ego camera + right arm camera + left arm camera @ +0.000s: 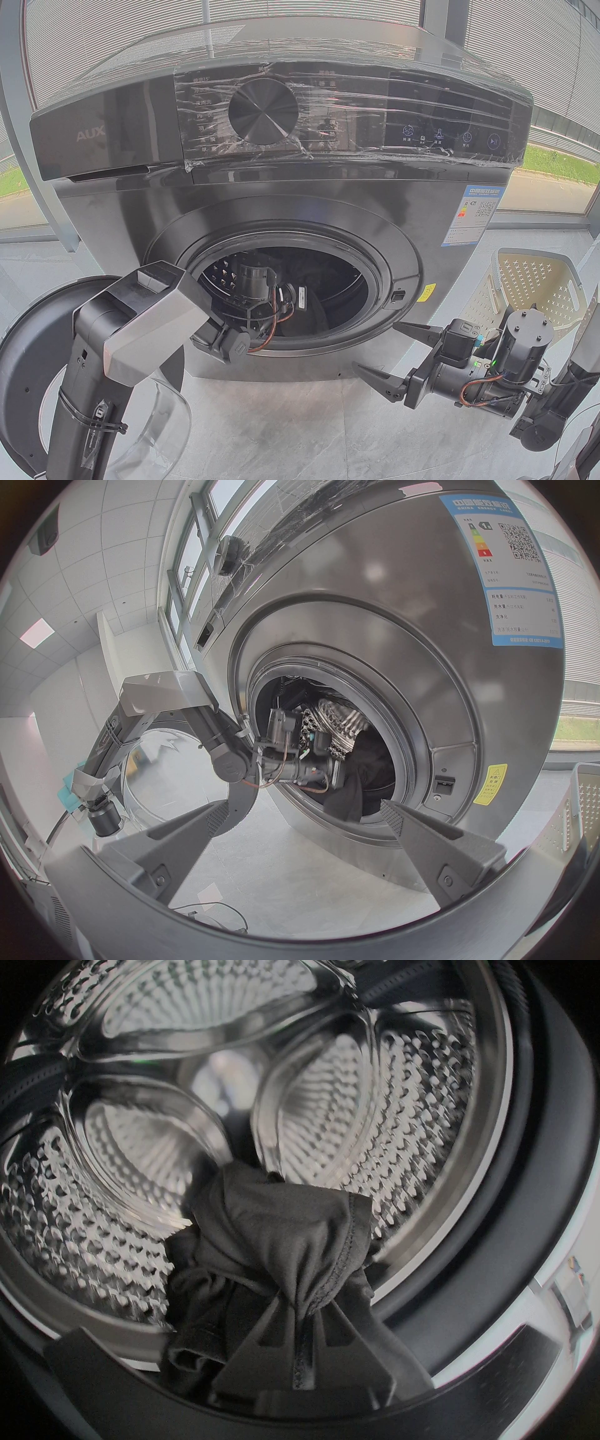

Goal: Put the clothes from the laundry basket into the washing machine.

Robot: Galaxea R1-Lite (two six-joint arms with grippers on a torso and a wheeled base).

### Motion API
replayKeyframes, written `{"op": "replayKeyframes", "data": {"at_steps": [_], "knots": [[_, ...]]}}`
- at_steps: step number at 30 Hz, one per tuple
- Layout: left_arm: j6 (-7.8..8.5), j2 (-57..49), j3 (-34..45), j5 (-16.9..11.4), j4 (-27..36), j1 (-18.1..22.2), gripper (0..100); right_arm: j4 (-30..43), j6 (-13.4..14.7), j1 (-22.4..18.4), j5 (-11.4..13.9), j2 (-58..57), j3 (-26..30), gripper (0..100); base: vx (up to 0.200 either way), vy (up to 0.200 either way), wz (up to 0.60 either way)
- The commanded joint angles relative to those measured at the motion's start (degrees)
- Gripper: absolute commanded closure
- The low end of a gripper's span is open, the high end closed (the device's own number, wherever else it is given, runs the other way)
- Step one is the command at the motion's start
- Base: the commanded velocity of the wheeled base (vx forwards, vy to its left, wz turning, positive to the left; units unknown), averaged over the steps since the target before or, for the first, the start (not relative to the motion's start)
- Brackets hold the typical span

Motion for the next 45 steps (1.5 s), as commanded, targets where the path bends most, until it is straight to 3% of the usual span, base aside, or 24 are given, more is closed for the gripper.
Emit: {"op": "replayKeyframes", "data": {"at_steps": [1,10,21,22,28,35,40,45], "knots": [[-0.14,2.8,-7.5,2.6,-1.8,1.7,100,-0.1,0.0,0.1,0.0,-0.1,-0.1,0,0.0,0.0,0.0],[-0.23,5.0,-13.7,3.9,-2.5,2.1,100,-0.1,0.0,0.1,0.0,-0.1,-0.1,0,0.0,0.0,0.0],[-0.14,6.0,-15.8,4.7,-2.8,2.7,100,-0.1,0.0,0.1,0.0,-0.2,-0.1,0,0.0,0.0,0.0],[-0.14,6.0,-15.8,4.7,-2.8,2.7,0,0.0,0.0,0.1,0.0,-0.2,-0.1,0,0.0,0.0,0.0],[-0.23,5.8,-15.1,4.7,-2.8,2.4,0,-0.1,0.0,0.1,0.0,-0.2,0.0,0,0.0,0.0,0.0],[0.3,2.2,-7.1,4.7,-2.4,1.9,0,0.0,0.0,0.1,0.0,-0.2,0.0,0,0.0,0.0,0.0],[1.79,-2.0,3.7,1.6,-0.3,1.1,0,0.0,0.0,0.2,0.0,-0.1,0.0,0,0.0,0.0,0.0],[2.4,-1.5,6.4,0.2,-0.3,1.1,0,-0.1,0.0,0.7,0.0,-0.1,0.0,0,0.0,0.0,0.0]]}}
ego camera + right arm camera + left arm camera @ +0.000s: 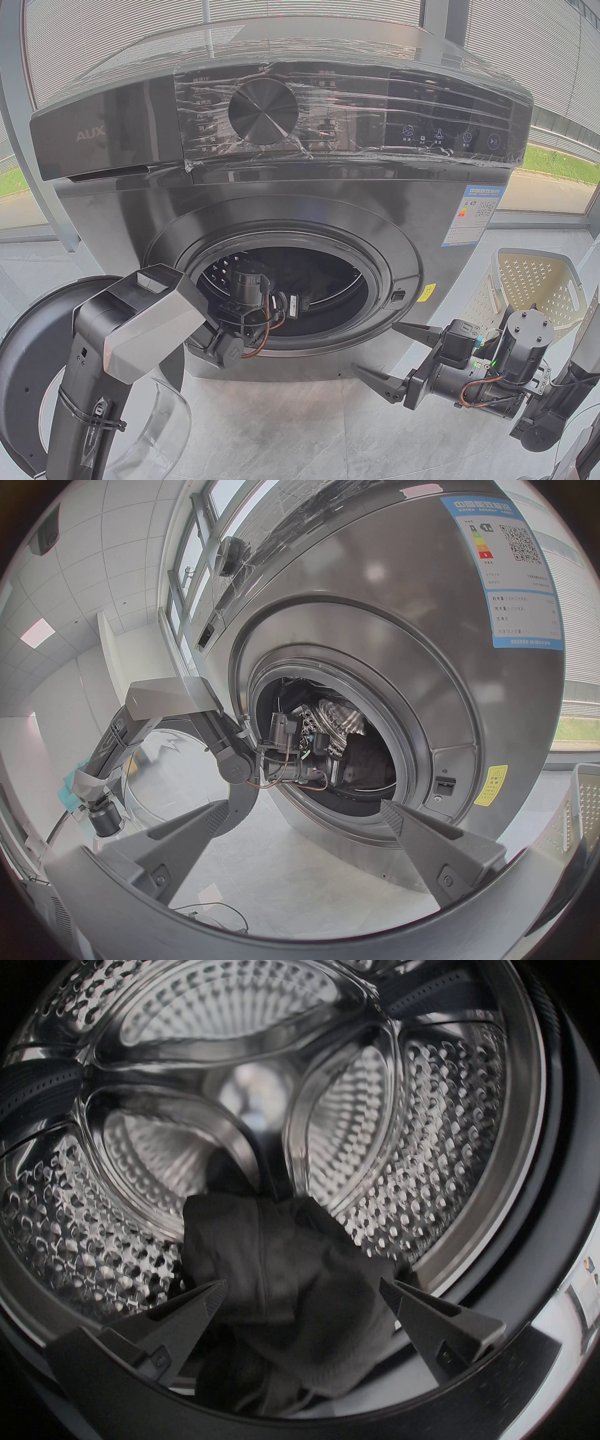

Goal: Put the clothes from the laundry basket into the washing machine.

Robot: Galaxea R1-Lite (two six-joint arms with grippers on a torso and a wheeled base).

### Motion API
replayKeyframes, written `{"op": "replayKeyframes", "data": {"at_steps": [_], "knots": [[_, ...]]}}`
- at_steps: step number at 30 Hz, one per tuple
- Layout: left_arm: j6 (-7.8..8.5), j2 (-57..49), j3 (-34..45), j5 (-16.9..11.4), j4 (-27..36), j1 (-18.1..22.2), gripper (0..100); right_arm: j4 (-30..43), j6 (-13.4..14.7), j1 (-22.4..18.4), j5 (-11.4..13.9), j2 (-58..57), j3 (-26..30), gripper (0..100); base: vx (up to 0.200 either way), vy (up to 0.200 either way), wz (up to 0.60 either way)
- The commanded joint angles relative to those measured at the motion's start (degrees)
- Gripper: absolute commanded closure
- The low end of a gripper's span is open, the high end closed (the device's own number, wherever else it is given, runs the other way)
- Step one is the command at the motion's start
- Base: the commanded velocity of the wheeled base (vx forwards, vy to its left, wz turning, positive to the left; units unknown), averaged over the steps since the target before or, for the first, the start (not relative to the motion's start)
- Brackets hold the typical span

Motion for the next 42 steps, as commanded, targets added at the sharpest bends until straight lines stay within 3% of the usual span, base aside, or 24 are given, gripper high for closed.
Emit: {"op": "replayKeyframes", "data": {"at_steps": [1,6,7,16,28,39,40,42], "knots": [[0.74,-1.7,4.1,-1.2,0.5,-0.2,0,-0.1,0.1,0.4,0.0,0.0,0.0,0,0.0,0.0,0.0],[1.7,0.8,3.5,-1.2,0.7,0.1,0,-0.1,0.1,0.4,0.0,0.3,-0.1,0,0.0,0.0,0.0],[1.88,1.1,3.4,-1.2,0.6,0.1,100,-0.1,0.1,0.4,0.0,0.3,-0.1,0,0.0,0.0,0.0],[1.7,3.0,-2.9,-0.8,0.4,0.3,100,-0.1,0.1,0.4,0.1,0.3,-0.1,0,0.0,0.0,0.0],[1.0,7.3,-18.3,3.2,-2.8,2.6,100,-0.1,0.1,0.4,0.1,0.1,-0.3,0,0.0,0.0,0.0],[1.09,7.2,-17.7,3.2,-3.0,2.9,100,-0.1,0.1,0.4,0.1,0.2,-0.3,0,0.0,0.0,0.0],[1.09,7.1,-17.6,3.2,-3.0,2.9,0,-0.1,0.0,0.4,0.1,0.2,-0.3,0,0.0,0.0,0.0],[1.09,7.0,-17.4,3.2,-3.0,2.7,0,-0.1,0.1,0.4,0.1,0.2,-0.3,0,0.0,0.0,0.0]]}}
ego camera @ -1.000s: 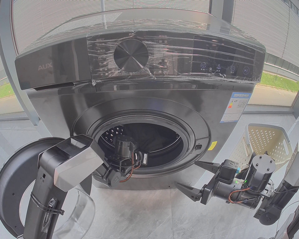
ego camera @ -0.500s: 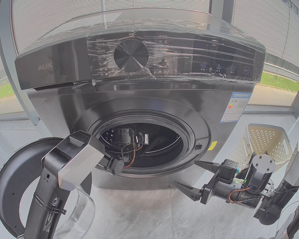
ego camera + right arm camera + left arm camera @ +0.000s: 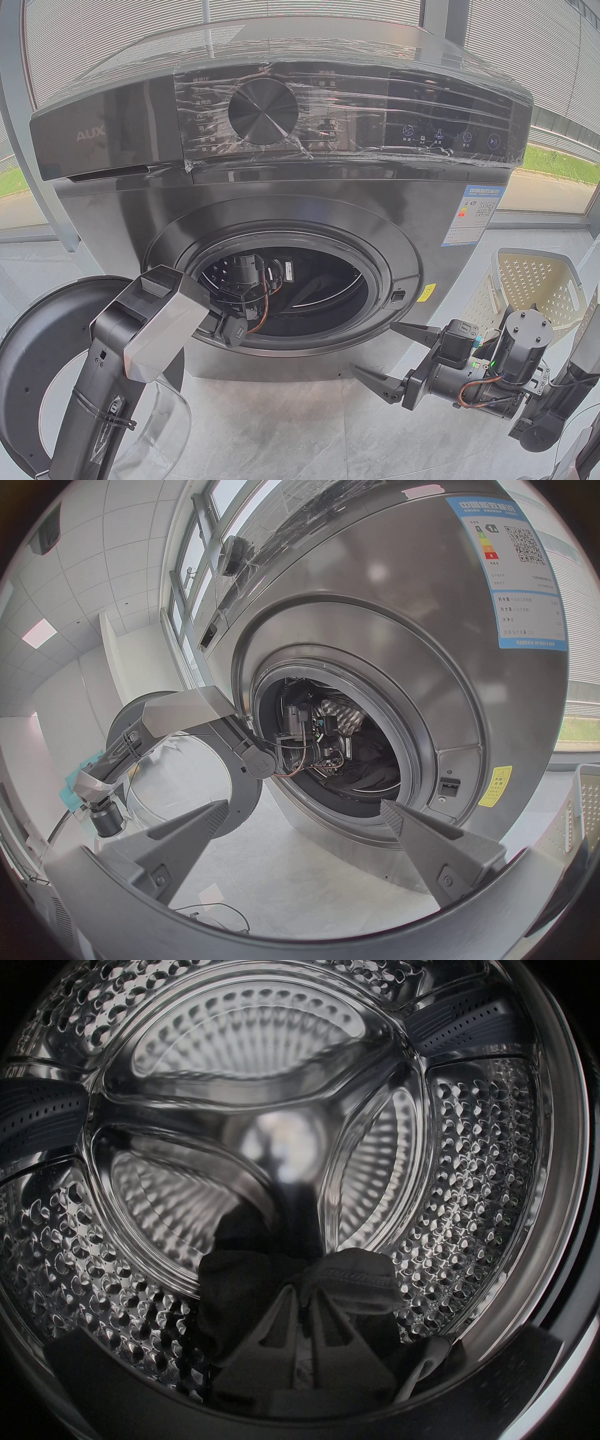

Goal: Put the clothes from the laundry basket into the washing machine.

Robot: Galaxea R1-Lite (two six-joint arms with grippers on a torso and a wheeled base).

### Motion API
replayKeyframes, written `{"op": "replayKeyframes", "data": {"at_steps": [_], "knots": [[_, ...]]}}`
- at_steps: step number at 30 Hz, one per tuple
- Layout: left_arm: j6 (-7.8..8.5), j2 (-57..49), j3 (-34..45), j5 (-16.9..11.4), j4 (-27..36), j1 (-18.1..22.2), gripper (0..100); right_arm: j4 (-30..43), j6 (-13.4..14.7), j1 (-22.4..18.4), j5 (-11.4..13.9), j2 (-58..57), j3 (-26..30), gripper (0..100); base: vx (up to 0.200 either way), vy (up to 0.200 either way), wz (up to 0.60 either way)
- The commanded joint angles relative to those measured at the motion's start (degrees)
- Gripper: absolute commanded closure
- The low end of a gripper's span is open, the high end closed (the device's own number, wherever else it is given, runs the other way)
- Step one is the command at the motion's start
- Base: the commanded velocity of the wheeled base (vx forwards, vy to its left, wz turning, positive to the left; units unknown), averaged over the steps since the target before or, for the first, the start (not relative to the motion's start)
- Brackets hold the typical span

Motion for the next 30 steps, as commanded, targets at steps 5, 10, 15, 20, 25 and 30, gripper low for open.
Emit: {"op": "replayKeyframes", "data": {"at_steps": [5,10,15,20,25,30], "knots": [[-0.2,-2.6,4.5,0.0,0.1,-0.9,0,0.0,0.0,0.0,0.0,-0.1,0.0,0,0.0,0.0,0.0],[0.33,-8.4,14.7,0.0,1.5,-2.0,0,0.0,-0.1,0.0,0.0,-0.1,0.0,0,0.0,0.0,0.0],[1.82,-11.5,23.1,-0.9,4.0,-2.4,0,0.0,-0.1,0.2,0.0,0.0,0.1,0,0.0,0.0,0.0],[2.53,-9.8,24.1,-2.6,3.9,-2.3,0,0.0,0.0,0.2,0.0,0.0,0.1,0,0.0,0.0,0.0],[2.62,-6.5,21.8,-2.9,3.7,-2.3,0,0.0,0.0,0.2,0.0,0.0,0.1,0,0.0,0.0,0.0],[3.23,-5.1,21.0,-3.1,4.0,-2.2,100,0.0,0.0,0.2,0.0,-0.1,0.0,0,0.0,0.0,0.0]]}}
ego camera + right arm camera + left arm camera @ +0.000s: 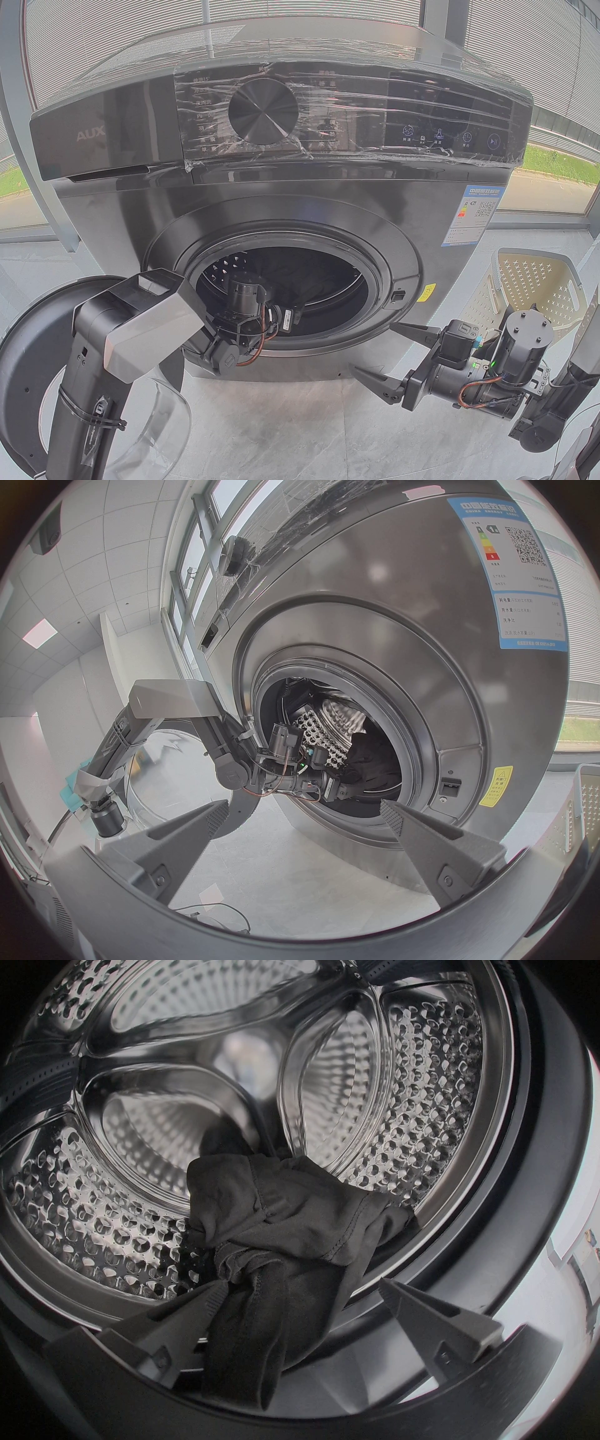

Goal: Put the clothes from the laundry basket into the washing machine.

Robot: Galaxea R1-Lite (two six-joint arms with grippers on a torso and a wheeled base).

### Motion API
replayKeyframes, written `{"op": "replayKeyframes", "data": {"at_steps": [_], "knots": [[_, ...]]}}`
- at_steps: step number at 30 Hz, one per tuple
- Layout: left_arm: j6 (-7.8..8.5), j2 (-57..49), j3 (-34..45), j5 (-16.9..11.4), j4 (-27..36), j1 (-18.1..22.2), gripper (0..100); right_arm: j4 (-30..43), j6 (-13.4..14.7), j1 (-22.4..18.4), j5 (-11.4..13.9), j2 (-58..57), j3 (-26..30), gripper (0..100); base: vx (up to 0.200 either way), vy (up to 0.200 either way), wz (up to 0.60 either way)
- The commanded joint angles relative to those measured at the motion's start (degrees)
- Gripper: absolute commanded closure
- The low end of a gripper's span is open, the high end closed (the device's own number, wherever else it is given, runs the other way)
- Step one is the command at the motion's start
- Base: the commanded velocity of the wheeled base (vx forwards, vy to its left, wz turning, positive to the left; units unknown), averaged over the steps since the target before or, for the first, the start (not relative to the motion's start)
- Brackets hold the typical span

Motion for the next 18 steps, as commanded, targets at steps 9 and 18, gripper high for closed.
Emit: {"op": "replayKeyframes", "data": {"at_steps": [9,18], "knots": [[-0.15,2.6,-4.0,0.0,-0.4,0.1,100,0.0,0.0,0.0,0.0,-0.3,-0.3,0,0.0,0.0,0.0],[-0.94,5.7,-16.6,2.3,-4.3,2.0,100,0.0,-0.1,0.0,0.0,-0.3,-0.3,0,0.0,0.0,0.0]]}}
